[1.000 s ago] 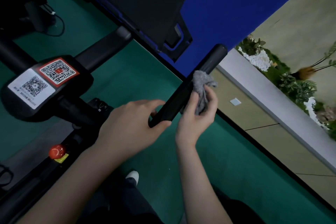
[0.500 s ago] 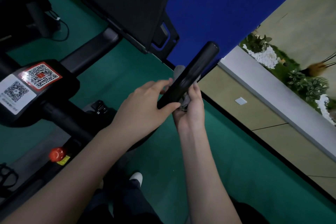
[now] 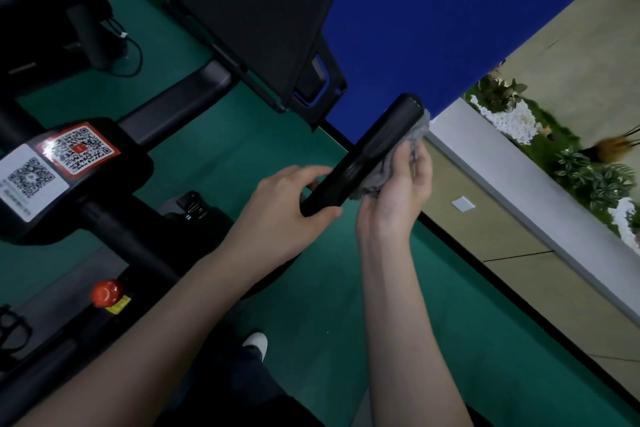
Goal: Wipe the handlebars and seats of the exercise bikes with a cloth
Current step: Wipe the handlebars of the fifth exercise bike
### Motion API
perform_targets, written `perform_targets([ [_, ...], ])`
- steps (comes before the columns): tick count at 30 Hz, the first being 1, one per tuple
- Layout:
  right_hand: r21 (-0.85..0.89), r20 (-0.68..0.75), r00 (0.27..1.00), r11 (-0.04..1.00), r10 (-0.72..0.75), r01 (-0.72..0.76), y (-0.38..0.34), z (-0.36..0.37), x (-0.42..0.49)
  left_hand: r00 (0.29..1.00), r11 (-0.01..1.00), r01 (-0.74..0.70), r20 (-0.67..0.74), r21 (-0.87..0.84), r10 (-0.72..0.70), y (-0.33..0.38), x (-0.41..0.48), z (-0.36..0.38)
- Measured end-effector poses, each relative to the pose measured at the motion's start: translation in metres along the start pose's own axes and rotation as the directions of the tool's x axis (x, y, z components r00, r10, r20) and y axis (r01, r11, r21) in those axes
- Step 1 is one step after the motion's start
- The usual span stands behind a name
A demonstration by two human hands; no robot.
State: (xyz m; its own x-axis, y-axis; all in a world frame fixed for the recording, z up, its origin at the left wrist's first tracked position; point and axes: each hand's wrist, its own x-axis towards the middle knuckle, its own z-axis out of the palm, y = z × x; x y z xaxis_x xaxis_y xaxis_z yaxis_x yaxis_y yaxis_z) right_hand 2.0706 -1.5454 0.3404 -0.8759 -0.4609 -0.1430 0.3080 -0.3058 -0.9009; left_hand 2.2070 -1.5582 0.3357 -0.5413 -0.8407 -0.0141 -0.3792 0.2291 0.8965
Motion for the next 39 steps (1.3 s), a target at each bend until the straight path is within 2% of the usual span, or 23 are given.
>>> perform_targets([
  [6,-0.154,-0.053,0.977,0.968,-0.206,0.196,0.011,-0.007,-0.026,1.000,1.000,-0.006,0.005,-0.007,0.006,-0.001,0.000,0.001],
  [12,-0.273,0.011,0.869,0.835,-0.494,0.478,-0.009,0.014,-0.005,1.000,1.000,-0.016,-0.013,-0.009,0.016,-0.002,0.001,0.000],
  [18,-0.419,0.117,0.824,0.725,-0.554,0.547,0.011,0.002,-0.040,0.999,0.999,-0.039,-0.031,-0.005,0.039,-0.003,0.001,0.001],
  [23,-0.407,0.074,0.815,0.729,-0.575,0.551,-0.007,0.016,-0.018,0.999,0.999,-0.028,-0.028,-0.020,0.027,-0.004,0.002,0.002],
  [25,-0.404,0.105,0.812,0.722,-0.574,0.562,-0.017,0.020,-0.004,0.999,0.999,-0.025,-0.030,-0.023,0.024,-0.005,0.001,0.001],
  [28,-0.475,0.292,0.835,0.687,-0.466,0.550,-0.040,0.021,0.027,1.000,0.999,-0.020,-0.023,-0.032,0.019,-0.005,0.001,0.001],
  [30,-0.560,0.472,0.837,0.639,-0.277,0.527,-0.063,0.022,0.046,1.000,1.000,-0.015,-0.018,-0.027,0.015,-0.004,0.001,0.000],
  [31,-0.612,0.558,0.813,0.580,-0.164,0.537,-0.074,0.024,0.054,1.000,1.000,-0.013,-0.016,-0.025,0.013,-0.004,0.001,0.000],
  [33,-0.660,0.705,0.708,0.403,0.041,0.634,-0.096,0.031,0.063,1.000,1.000,-0.014,-0.016,-0.021,0.014,-0.004,0.001,0.000],
  [35,-0.592,0.803,0.559,0.174,0.206,0.787,-0.112,0.044,0.068,1.000,1.000,-0.012,-0.014,-0.012,0.012,-0.004,0.001,0.000],
  [37,-0.462,0.816,0.430,-0.010,0.386,0.887,-0.122,0.062,0.069,1.000,1.000,-0.014,-0.013,-0.004,0.014,-0.004,0.001,0.000],
  [39,-0.318,0.768,0.329,-0.119,0.550,0.941,-0.128,0.079,0.064,1.000,1.000,-0.017,-0.013,0.000,0.017,-0.004,0.001,0.000],
])
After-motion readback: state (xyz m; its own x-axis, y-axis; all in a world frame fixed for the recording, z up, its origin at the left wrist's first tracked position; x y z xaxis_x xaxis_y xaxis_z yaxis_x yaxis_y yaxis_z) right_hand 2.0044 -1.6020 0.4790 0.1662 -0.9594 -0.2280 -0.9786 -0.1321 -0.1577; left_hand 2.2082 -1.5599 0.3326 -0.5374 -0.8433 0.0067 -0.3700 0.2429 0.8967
